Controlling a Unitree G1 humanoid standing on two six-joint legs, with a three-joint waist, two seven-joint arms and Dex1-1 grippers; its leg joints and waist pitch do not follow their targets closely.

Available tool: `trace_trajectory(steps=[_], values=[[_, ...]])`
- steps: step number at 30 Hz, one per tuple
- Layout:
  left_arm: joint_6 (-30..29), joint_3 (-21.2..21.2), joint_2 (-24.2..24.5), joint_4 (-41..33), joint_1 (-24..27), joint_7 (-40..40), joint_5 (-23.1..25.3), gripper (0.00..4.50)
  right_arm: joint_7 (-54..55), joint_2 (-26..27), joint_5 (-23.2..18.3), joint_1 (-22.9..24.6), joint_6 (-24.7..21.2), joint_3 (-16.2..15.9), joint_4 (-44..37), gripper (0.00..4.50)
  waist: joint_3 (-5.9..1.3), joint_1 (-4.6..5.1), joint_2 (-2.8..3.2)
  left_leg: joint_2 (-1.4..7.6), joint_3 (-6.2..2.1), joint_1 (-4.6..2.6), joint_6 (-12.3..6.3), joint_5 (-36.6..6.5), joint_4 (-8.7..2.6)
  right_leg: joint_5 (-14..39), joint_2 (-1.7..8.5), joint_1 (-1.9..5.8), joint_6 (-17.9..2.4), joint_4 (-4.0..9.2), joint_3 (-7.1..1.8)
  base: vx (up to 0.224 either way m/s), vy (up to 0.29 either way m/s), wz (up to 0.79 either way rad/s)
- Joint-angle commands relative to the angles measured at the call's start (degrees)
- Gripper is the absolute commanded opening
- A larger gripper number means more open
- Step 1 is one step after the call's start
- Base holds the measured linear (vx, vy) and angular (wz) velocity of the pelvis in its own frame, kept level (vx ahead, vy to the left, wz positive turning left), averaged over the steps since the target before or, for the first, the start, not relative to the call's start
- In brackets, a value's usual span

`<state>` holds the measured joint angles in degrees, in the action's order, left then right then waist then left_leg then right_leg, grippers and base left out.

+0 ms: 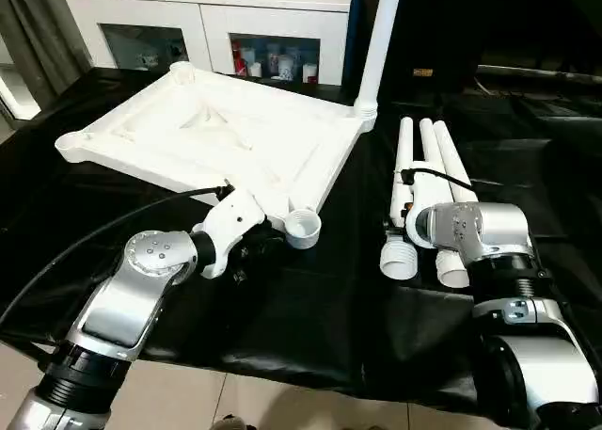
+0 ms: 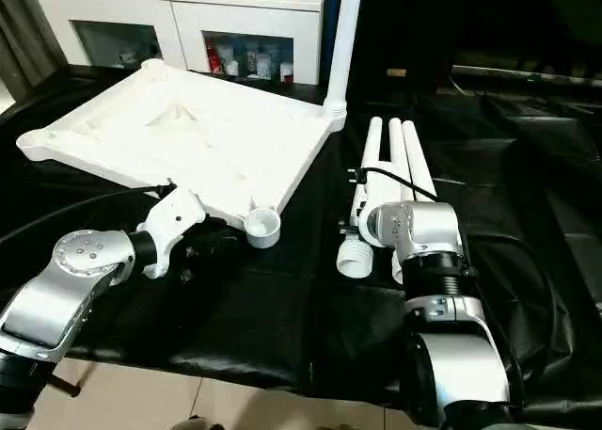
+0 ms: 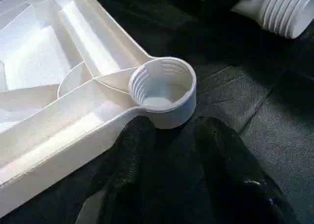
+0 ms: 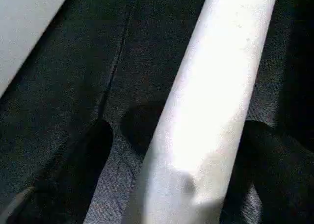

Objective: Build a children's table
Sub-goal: Pick table leg

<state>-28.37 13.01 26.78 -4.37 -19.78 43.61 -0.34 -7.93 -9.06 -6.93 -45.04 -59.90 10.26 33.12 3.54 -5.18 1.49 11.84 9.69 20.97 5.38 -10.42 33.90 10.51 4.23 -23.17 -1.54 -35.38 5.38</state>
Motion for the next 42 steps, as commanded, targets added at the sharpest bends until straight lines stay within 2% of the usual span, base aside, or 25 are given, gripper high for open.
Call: trace_trajectory(steps=[1,4,5,7,9,10,14,16,18,19,20,21,22,24,28,30,32,35,36,37,38,40,42], values=[[-0.36,0.54,0.74,-1.44,-0.56,0.58,-0.27,1.77,0.6,0.4,-0.33,-0.58,-0.74,0.72,1.58,4.08,-4.59,-0.19,0.01,0.76,-0.07,-0.43,1.28,-5.69,-3.47,6.25,3.63,3.57,-9.97,3.26,-3.2,0.0,0.0,0.0],[-0.14,0.38,0.96,-2.0,-0.58,0.87,-0.41,1.77,1.19,0.54,-0.82,-0.75,-0.61,1.06,2.12,4.05,-4.53,-0.18,-0.01,0.8,-0.06,-0.46,1.32,-5.83,-3.49,6.7,3.63,3.49,-9.95,3.33,-3.18,0.0,0.0,0.0],[0.4,0.3,1.05,-2.45,-0.51,1.28,-0.72,1.77,1.66,0.7,-1.02,-0.78,-0.45,1.5,2.19,3.71,-4.53,-0.21,-0.05,0.79,-0.05,-0.5,1.34,-5.95,-3.49,7.01,3.63,3.47,-9.85,3.36,-3.18,0.0,0.0,0.0],[0.27,0.16,1.2,-3.36,-0.44,2.6,-1.93,1.77,2.22,0.94,-1.33,-0.88,-0.21,2.22,2.33,3.65,-4.53,-0.24,-0.01,0.77,-0.06,-0.5,1.43,-6.0,-3.5,7.49,3.67,3.46,-9.72,3.36,-3.19,0.0,0.0,0.0],[-0.5,0.32,1.55,-4.42,-0.45,4.18,-3.12,2.04,2.55,0.96,-1.46,-1.11,0.05,2.69,2.64,3.55,-4.53,-0.21,0.01,0.75,-0.03,-0.53,1.54,-6.35,-3.49,7.74,3.64,3.41,-9.81,3.37,-3.18,0.0,0.0,0.0],[-0.5,0.32,1.55,-4.42,-0.45,4.18,-3.12,2.11,2.55,0.96,-1.46,-1.11,0.05,2.69,2.64,3.27,-4.5,-0.22,-0.02,0.74,-0.04,-0.48,1.62,-6.46,-3.51,7.96,3.65,3.43,-9.85,3.36,-3.18,0.0,0.0,0.0],[-1.95,0.26,1.67,-5.17,-1.14,5.42,-4.51,2.25,3.5,0.9,-1.64,-1.5,0.77,3.98,3.41,3.1,-4.41,-0.13,0.07,0.65,0.03,-0.58,1.95,-7.41,-3.47,9.19,3.54,3.32,-9.45,3.5,-3.19,0.0,0.0,0.0],[-1.55,0.06,1.43,-4.86,-1.43,5.0,-4.36,2.52,3.77,0.87,-1.73,-1.55,0.96,4.32,3.59,2.86,-4.38,-0.15,0.05,0.63,0.0,-0.57,2.01,-7.62,-3.48,9.87,3.56,3.32,-9.14,3.59,-3.18,0.0,0.0,0.0],[-0.15,-1.31,0.12,-3.79,-1.65,4.04,-5.19,2.59,4.24,0.74,-1.85,-1.43,1.33,4.75,4.03,2.75,-4.36,-0.12,0.37,0.6,-0.05,-0.55,2.26,-8.27,-3.46,10.74,3.57,3.31,-8.85,3.69,-3.14,0.0,0.0,0.0],[-0.34,-2.1,-0.6,-3.57,-1.55,3.94,-6.31,2.69,4.33,0.71,-1.88,-1.39,1.44,4.82,4.16,2.67,-4.36,-0.06,0.21,0.61,-0.06,-0.51,2.34,-8.41,-3.46,11.01,3.56,3.37,-8.73,3.78,-3.13,0.0,0.0,0.0],[0.45,-2.53,-0.97,-3.38,-1.5,3.36,-6.43,2.81,4.52,0.71,-1.94,-1.34,1.62,4.95,4.26,2.58,-4.41,-0.16,0.3,0.6,-0.1,-0.55,2.37,-8.56,-3.43,11.3,3.58,3.35,-8.69,3.75,-3.1,0.0,0.0,0.0],[2.74,-3.2,-1.55,-2.88,-1.44,2.57,-6.59,2.96,4.97,0.75,-2.08,-1.25,1.99,5.25,4.5,2.41,-4.4,-0.18,0.66,0.53,-0.11,-0.52,2.4,-8.72,-3.37,11.32,3.52,3.27,-8.65,3.76,-3.11,0.0,0.0,0.0],[4.04,-3.29,-1.62,-2.66,-1.45,2.34,-6.41,2.96,5.2,0.78,-2.16,-1.22,2.16,5.39,4.61,2.41,-4.4,-0.1,0.42,0.6,-0.09,-0.63,2.43,-9.3,-3.41,11.42,3.49,3.26,-8.57,3.93,-3.11,0.0,0.0,0.0],[2.22,-2.81,-1.26,-2.32,-1.97,1.7,-5.54,3.13,5.89,0.97,-2.42,-1.11,2.69,6.13,4.66,2.29,-4.39,-0.03,0.47,0.62,-0.16,-0.57,2.53,-9.72,-3.46,11.35,3.4,3.23,-8.46,3.81,-3.04,0.0,0.0,0.0],[3.81,-3.54,-2.36,-1.08,-2.79,-0.3,-5.3,3.49,6.75,1.31,-2.91,-0.89,3.5,7.33,4.76,1.99,-4.4,-0.03,0.57,0.52,-0.11,-0.7,2.54,-10.12,-3.42,12.08,3.34,3.16,-8.08,4.01,-3.04,0.0,0.0,0.0],[6.97,-4.98,-4.4,0.19,-3.17,-2.29,-5.62,3.49,7.67,1.52,-3.33,-0.66,4.2,8.03,4.64,1.99,-4.49,-0.15,0.49,0.56,-0.22,-0.62,2.56,-9.75,-3.45,11.64,3.43,3.31,-8.03,3.89,-3.02,0.0,0.0,0.0],[8.63,-6.14,-6.1,1.7,-3.7,-5.28,-5.58,3.84,8.84,1.78,-3.52,-0.32,5.4,8.82,4.12,1.91,-4.46,-0.11,0.53,0.55,-0.15,-0.63,2.66,-10.34,-3.37,12.13,3.38,3.2,-7.92,4.07,-3.0,0.0,0.0,0.0],[8.11,-7.15,-7.37,2.77,-4.38,-6.95,-6.19,4.02,9.15,1.9,-3.41,0.02,6.49,8.77,3.59,1.89,-4.51,-0.07,0.44,0.54,-0.18,-0.53,2.54,-10.05,-3.34,11.6,3.45,3.26,-7.81,3.96,-2.98,0.0,0.0,0.0],[5.89,-8.05,-8.23,3.34,-5.0,-7.82,-7.14,4.17,9.04,2.39,-3.57,0.74,10.37,8.94,2.55,1.89,-4.56,-0.09,0.44,0.56,-0.19,-0.52,2.52,-9.86,-3.32,11.39,3.5,3.3,-7.85,3.87,-2.98,0.0,0.0,0.0],[5.28,-8.29,-8.45,3.51,-5.17,-8.07,-7.4,4.26,9.0,2.63,-3.7,1.02,12.22,9.11,2.15,1.89,-4.54,-0.13,0.39,0.53,-0.08,-0.47,2.38,-9.78,-3.28,11.55,3.54,3.19,-7.7,3.94,-3.0,0.0,0.0,0.0],[3.83,-9.73,-9.79,4.59,-6.0,-9.17,-8.83,4.36,7.9,3.16,-4.14,1.8,16.94,9.29,0.99,1.89,-4.63,-0.14,0.35,0.5,-0.04,-0.49,2.21,-9.57,-3.23,11.74,3.57,3.21,-7.66,3.91,-2.98,0.0,0.0,0.0],[2.7,-11.16,-11.15,5.86,-6.96,-10.34,-10.2,4.36,5.28,3.56,-4.73,2.73,21.96,9.02,-0.43,1.88,-4.66,-0.27,0.1,0.5,0.03,-0.35,1.61,-9.05,-3.11,10.99,3.6,3.26,-7.75,3.94,-3.02,0.0,0.0,0.0],[1.79,-13.38,-13.81,6.64,-9.0,-11.19,-13.48,4.48,3.6,4.91,-7.97,3.6,28.46,11.85,-5.37,1.88,-4.83,-0.4,0.03,0.59,0.0,-0.22,0.69,-7.75,-3.07,9.1,3.67,3.35,-8.34,3.7,-3.04,0.0,0.0,0.0]])
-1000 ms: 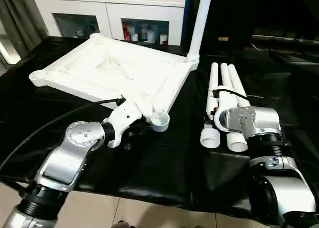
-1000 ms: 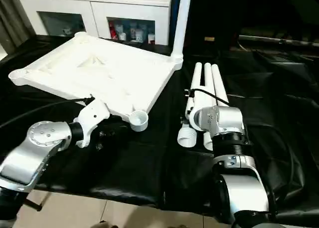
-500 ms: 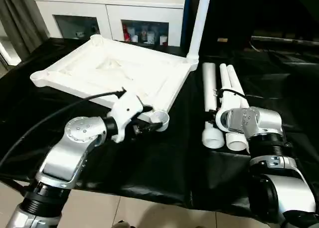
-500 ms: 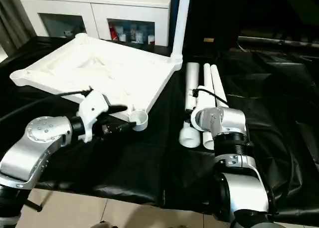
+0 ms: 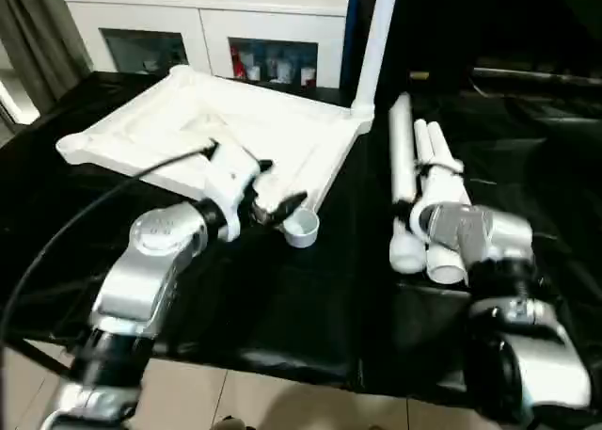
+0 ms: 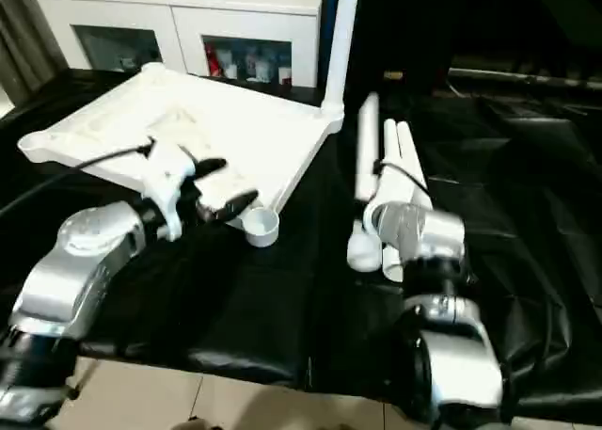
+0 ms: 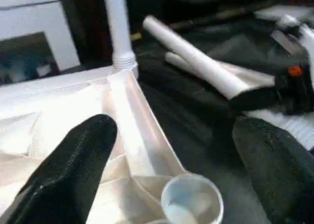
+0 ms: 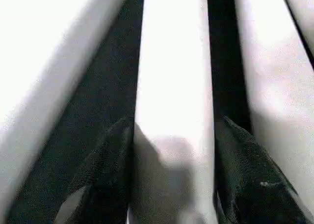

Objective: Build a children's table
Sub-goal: Pick table leg

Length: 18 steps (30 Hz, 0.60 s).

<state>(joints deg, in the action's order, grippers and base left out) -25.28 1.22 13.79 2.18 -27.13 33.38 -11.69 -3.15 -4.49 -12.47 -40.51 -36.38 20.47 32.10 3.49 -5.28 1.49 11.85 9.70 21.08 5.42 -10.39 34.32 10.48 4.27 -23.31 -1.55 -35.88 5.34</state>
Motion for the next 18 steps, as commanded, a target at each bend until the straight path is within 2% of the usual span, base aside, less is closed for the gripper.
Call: trace_trajectory(steps=[1,2,3,5,7,10,11,13,15,18], values=[[-2.26,-2.09,-1.37,0.05,-2.27,-1.24,-3.03,4.5,-1.58,0.68,-3.38,-0.87,6.54,2.52,-5.61,1.88,-4.88,-0.36,-0.19,0.65,-0.03,-0.21,-0.02,-6.52,-3.46,7.32,3.53,3.6,-8.75,3.87,-3.02,0.0,0.0,0.0],[-2.26,-2.09,-1.37,0.05,-2.27,-1.24,-3.03,4.5,-1.58,0.68,-3.38,-0.87,6.54,2.52,-5.61,1.88,-4.91,-0.35,-0.15,0.66,-0.02,-0.21,-0.27,-6.0,-3.41,6.46,3.48,3.58,-9.1,3.72,-3.01,0.0,0.0,0.0],[-5.96,-3.55,-2.66,-0.2,-4.3,-1.78,-5.87,4.5,-5.42,1.63,-7.03,-0.57,9.37,4.34,-10.54,1.88,-4.79,-0.37,-0.46,0.58,0.08,-0.08,-1.13,-5.54,-3.4,5.69,3.39,3.66,-9.32,3.66,-2.98,0.0,0.0,0.0],[-8.62,-4.74,-3.45,-0.11,-5.7,-1.94,-8.02,4.5,-8.84,2.3,-10.1,-0.09,11.17,5.19,-14.47,1.88,-4.77,-0.52,-0.46,0.63,0.07,-0.12,-2.28,-5.28,-3.35,5.3,3.4,3.64,-9.33,3.69,-2.97,0.0,0.0,0.0],[-10.25,-5.52,-3.74,0.1,-6.33,-1.54,-9.57,4.5,-10.35,2.47,-11.23,0.3,12.04,5.21,-16.22,1.88,-4.67,-0.63,-0.41,0.59,0.12,-0.09,-2.9,-5.13,-3.32,5.61,3.37,3.55,-9.51,3.75,-2.95,0.0,0.0,0.0],[-14.1,-8.08,-5.09,1.12,-8.92,-1.23,-14.18,4.5,-16.34,3.01,-16.58,2.28,13.16,5.35,-22.65,1.88,-4.67,-0.81,-0.45,0.44,0.25,-0.19,-3.4,-5.46,-3.25,6.33,3.3,3.64,-9.55,3.97,-2.97,0.0,0.0,0.0],[-15.64,-8.55,-5.42,1.2,-10.21,-0.57,-16.05,4.5,-19.6,2.86,-18.89,3.57,12.66,4.56,-25.44,1.88,-4.62,-0.89,-0.37,0.45,0.22,-0.05,-3.71,-5.55,-3.29,6.62,3.28,3.69,-9.55,4.04,-2.94,0.0,0.0,0.0],[-17.05,-8.4,-5.39,1.03,-11.15,0.27,-17.14,4.5,-22.56,2.57,-20.51,4.73,11.27,3.37,-27.77,1.88,-4.62,-1.14,-0.41,0.53,0.09,-0.1,-3.9,-5.62,-3.35,7.3,3.27,3.68,-9.52,4.15,-2.87,0.0,0.0,0.0],[-17.88,-9.1,-6.31,1.47,-13.48,-0.68,-18.56,4.5,-27.08,1.74,-22.2,6.65,8.95,0.08,-31.6,1.88,-4.58,-1.27,-0.34,0.54,0.07,-0.12,-3.47,-5.95,-3.38,8.56,3.31,3.63,-9.26,4.34,-2.85,0.0,0.0,0.0],[-19.51,-11.6,-7.43,2.41,-16.28,-2.49,-21.04,4.5,-31.43,0.16,-22.63,8.69,6.43,-4.36,-34.38,1.88,-4.46,-1.45,-0.39,0.5,0.03,0.08,-3.02,-6.44,-3.4,10.22,3.32,3.83,-8.46,4.61,-2.81,0.0,0.0,0.0]])
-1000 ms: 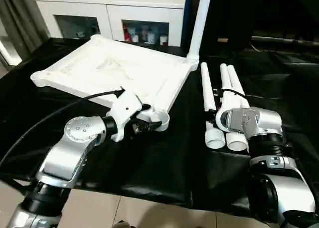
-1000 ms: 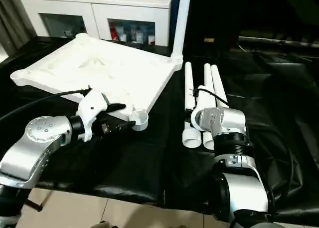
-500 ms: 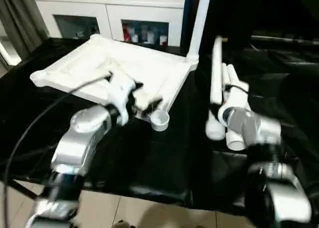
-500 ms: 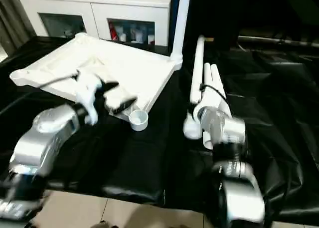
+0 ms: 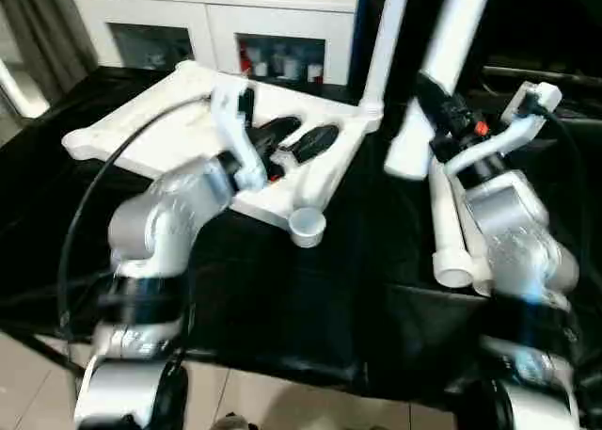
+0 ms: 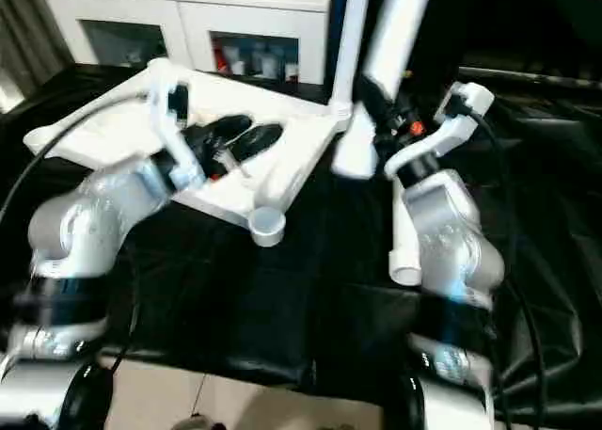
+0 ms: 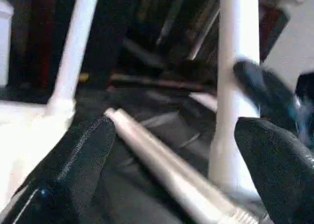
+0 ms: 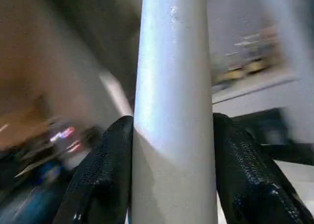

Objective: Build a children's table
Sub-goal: Pick table leg

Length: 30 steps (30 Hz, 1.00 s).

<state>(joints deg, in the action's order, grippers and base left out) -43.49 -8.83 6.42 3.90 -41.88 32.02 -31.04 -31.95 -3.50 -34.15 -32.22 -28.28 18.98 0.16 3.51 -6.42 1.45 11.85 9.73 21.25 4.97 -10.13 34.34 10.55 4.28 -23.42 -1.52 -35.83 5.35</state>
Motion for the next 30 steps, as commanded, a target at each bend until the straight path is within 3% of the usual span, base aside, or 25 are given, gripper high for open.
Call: trace_trajectory(steps=[1,3,8,13,17,18,21,26,30], values=[[-1.36,-1.63,-0.09,0.72,-1.62,-1.19,-1.78,4.5,-2.75,-0.89,-0.95,0.45,-1.76,-3.0,-2.51,1.88,-4.48,-0.43,-0.45,0.47,-0.06,-0.06,-2.35,-6.72,-3.42,10.73,3.4,3.98,-8.29,4.66,-2.81,0.0,0.0,0.0],[-3.69,-4.97,-1.06,1.45,-4.61,-2.62,-6.16,4.5,-7.36,-3.3,-0.79,2.84,-3.28,-8.14,-4.32,1.88,-4.4,-0.48,-0.64,0.38,-0.06,-0.02,-2.04,-7.14,-3.4,12.43,3.43,4.0,-7.67,4.82,-2.78,0.0,0.0,0.0],[-4.52,-5.16,-0.78,2.15,-5.73,-2.65,-6.69,4.5,-9.92,-4.41,-0.26,4.26,-3.62,-10.86,-4.8,1.87,-4.52,-1.1,-0.83,0.52,-0.16,0.09,-2.3,-5.68,-3.37,12.75,3.44,3.8,-6.63,4.83,-2.74,0.0,0.0,0.0],[-5.59,-5.37,-1.01,2.7,-6.36,-3.63,-7.49,4.5,-11.5,-5.7,0.49,4.93,-3.68,-13.07,-4.79,1.87,-4.64,-1.7,-0.8,0.6,-0.13,0.09,-2.3,-4.92,-3.26,10.66,3.5,3.77,-7.15,4.55,-2.8,0.0,0.0,0.0],[-8.06,-5.66,-1.03,3.54,-6.46,-6.42,-7.85,4.5,-12.85,-7.17,2.83,5.89,-2.43,-16.89,-5.65,1.87,-4.62,-1.98,-0.85,0.66,-0.17,0.2,-2.05,-4.76,-3.25,9.86,3.52,3.84,-6.99,4.4,-2.83,0.0,0.0,0.0],[-8.07,-5.87,-1.06,4.22,-6.6,-7.31,-7.56,4.16,-12.81,-7.16,3.28,5.97,-2.11,-17.44,-5.6,1.87,-4.57,-1.94,-0.82,0.61,-0.19,0.22,-1.97,-5.05,-3.28,10.31,3.52,3.8,-6.85,4.53,-2.79,0.0,0.0,0.0],[-7.86,-6.98,-1.2,6.2,-7.02,-9.67,-7.08,4.12,-11.72,-6.73,5.07,5.8,-0.75,-18.51,-4.74,1.87,-4.57,-2.03,-0.87,0.61,-0.2,0.12,-1.58,-5.65,-3.34,12.08,3.62,3.77,-6.31,4.73,-2.8,0.0,0.0,0.0],[-8.03,-7.56,-0.97,6.8,-7.02,-10.96,-6.98,3.65,-9.57,-6.21,6.81,4.98,1.34,-18.98,-2.87,1.87,-4.52,-1.9,-0.94,0.58,-0.2,0.08,-1.27,-6.31,-3.4,12.54,3.64,3.66,-6.15,4.78,-2.76,0.0,0.0,0.0],[-9.36,-8.08,-1.05,6.13,-6.79,-12.13,-8.48,3.28,-8.62,-5.79,8.14,4.21,2.6,-19.07,-1.64,1.87,-4.63,-1.93,-0.96,0.66,-0.25,0.17,-1.66,-5.01,-3.31,10.18,3.6,3.76,-6.64,4.41,-2.84,0.0,0.0,0.0]])
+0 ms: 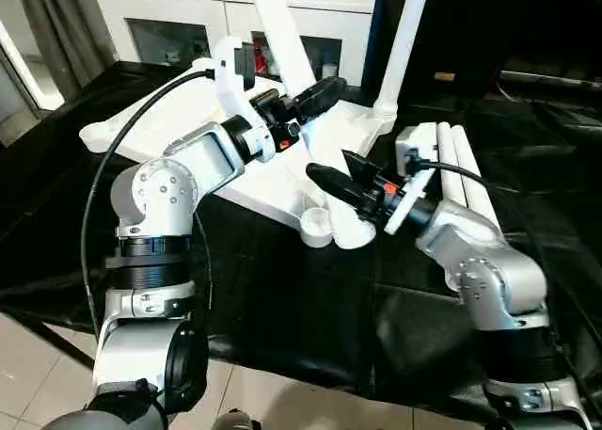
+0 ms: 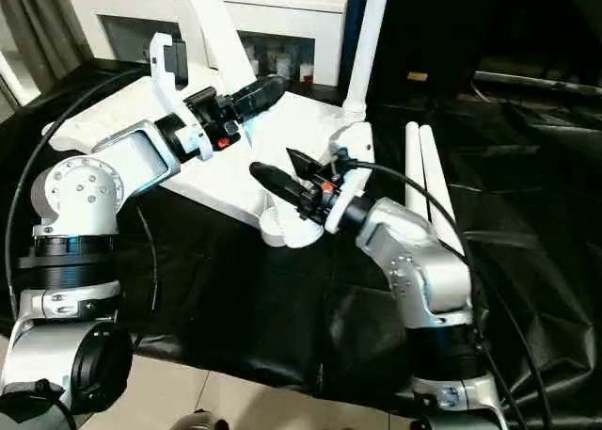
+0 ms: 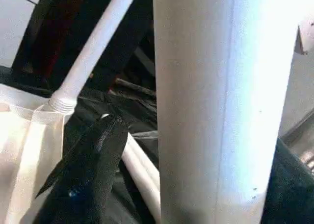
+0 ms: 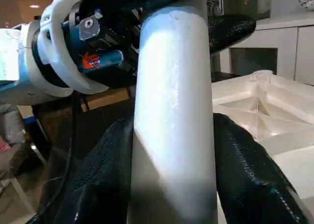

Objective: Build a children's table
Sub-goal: Pick table leg

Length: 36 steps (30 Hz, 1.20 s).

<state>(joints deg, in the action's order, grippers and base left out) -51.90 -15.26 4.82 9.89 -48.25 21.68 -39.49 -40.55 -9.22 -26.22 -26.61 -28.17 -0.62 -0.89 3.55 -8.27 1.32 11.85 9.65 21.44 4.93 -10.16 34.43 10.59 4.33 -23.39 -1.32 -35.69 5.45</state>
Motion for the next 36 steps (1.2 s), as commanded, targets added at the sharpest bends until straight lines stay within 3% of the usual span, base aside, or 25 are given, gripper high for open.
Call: trace_trajectory(steps=[1,4,5,8,19,21,23,28,32,36], values=[[-0.94,-1.65,0.55,0.14,-0.43,-1.78,-0.03,3.28,-0.02,-0.07,0.21,-1.4,2.49,0.53,-0.59,1.87,-4.65,-0.08,-0.9,0.68,-0.16,-0.05,-1.73,-4.99,-3.41,9.8,3.58,3.7,-7.27,4.23,-2.91,0.0,0.0,0.0],[-2.3,-1.85,0.35,-0.54,-0.27,-2.08,-1.48,2.88,0.17,-0.09,0.94,-1.69,3.27,0.07,0.07,1.87,-4.61,-0.04,-0.89,0.65,-0.09,-0.07,-1.79,-5.25,-3.37,9.81,3.63,3.69,-7.61,4.27,-2.94,0.0,0.0,0.0],[-2.57,-1.69,0.39,-0.81,-0.15,-1.94,-1.75,2.82,0.21,-0.11,1.1,-1.72,3.53,-0.1,0.26,1.87,-4.56,0.01,-1.24,0.63,-0.04,-0.03,-1.89,-5.4,-3.41,10.45,3.63,3.76,-7.43,4.38,-2.94,0.0,0.0,0.0],[-3.06,-1.33,0.43,-1.33,0.11,-1.99,-2.09,2.43,0.56,-0.01,1.57,-1.85,4.04,-0.44,0.7,1.87,-4.53,-0.03,-1.0,0.69,-0.11,-0.05,-1.67,-5.49,-3.45,11.02,3.62,3.7,-7.02,4.4,-2.96,0.0,0.0,0.0],[-2.85,-0.15,1.16,-1.13,0.28,-2.53,-1.44,1.86,2.03,0.46,3.51,-1.99,5.92,-1.26,1.68,1.87,-4.57,-0.01,-0.95,0.67,-0.13,-0.05,-1.69,-5.15,-3.42,9.92,3.61,3.77,-7.18,4.27,-2.97,0.0,0.0,0.0],[-2.04,1.58,2.43,-0.98,0.53,-1.25,-0.03,1.85,2.29,0.92,2.81,-2.07,5.07,-0.86,1.91,2.57,-4.53,0.09,-0.98,0.67,-0.12,-0.11,-1.59,-5.58,-3.49,10.42,3.59,3.74,-7.05,4.31,-2.98,0.0,0.0,0.0],[-1.71,2.45,3.09,-0.85,0.66,-0.27,0.47,1.85,2.16,1.03,2.27,-2.2,4.47,-0.61,2.03,2.6,-4.55,0.1,-0.94,0.74,-0.17,-0.17,-1.58,-5.61,-3.55,10.66,3.58,3.67,-6.87,4.28,-3.01,0.0,0.0,0.0],[0.04,7.72,6.96,-0.99,1.21,5.6,3.09,1.84,0.96,0.26,0.12,-3.04,1.48,0.08,2.3,3.04,-4.58,0.18,-0.81,0.77,-0.24,-0.31,-1.25,-5.26,-3.64,10.26,3.5,3.61,-6.41,4.17,-3.06,0.0,0.0,0.0],[-0.01,10.81,10.08,-0.14,-0.29,11.61,3.52,1.84,-3.64,-4.23,-1.81,-5.57,-6.53,-0.96,3.87,3.18,-4.58,0.16,-0.95,0.62,-0.06,-0.3,-1.18,-4.94,-3.53,8.73,3.44,3.79,-7.53,3.99,-3.12,0.0,0.0,0.0],[0.53,12.2,11.43,-0.52,-0.88,16.16,2.84,1.84,-7.54,-7.12,-2.64,-6.71,-10.31,-2.81,4.37,3.18,-4.65,0.05,-1.14,0.62,-0.04,-0.12,-1.09,-4.35,-3.43,8.05,3.62,4.0,-7.72,3.82,-3.11,0.0,0.0,0.0]])
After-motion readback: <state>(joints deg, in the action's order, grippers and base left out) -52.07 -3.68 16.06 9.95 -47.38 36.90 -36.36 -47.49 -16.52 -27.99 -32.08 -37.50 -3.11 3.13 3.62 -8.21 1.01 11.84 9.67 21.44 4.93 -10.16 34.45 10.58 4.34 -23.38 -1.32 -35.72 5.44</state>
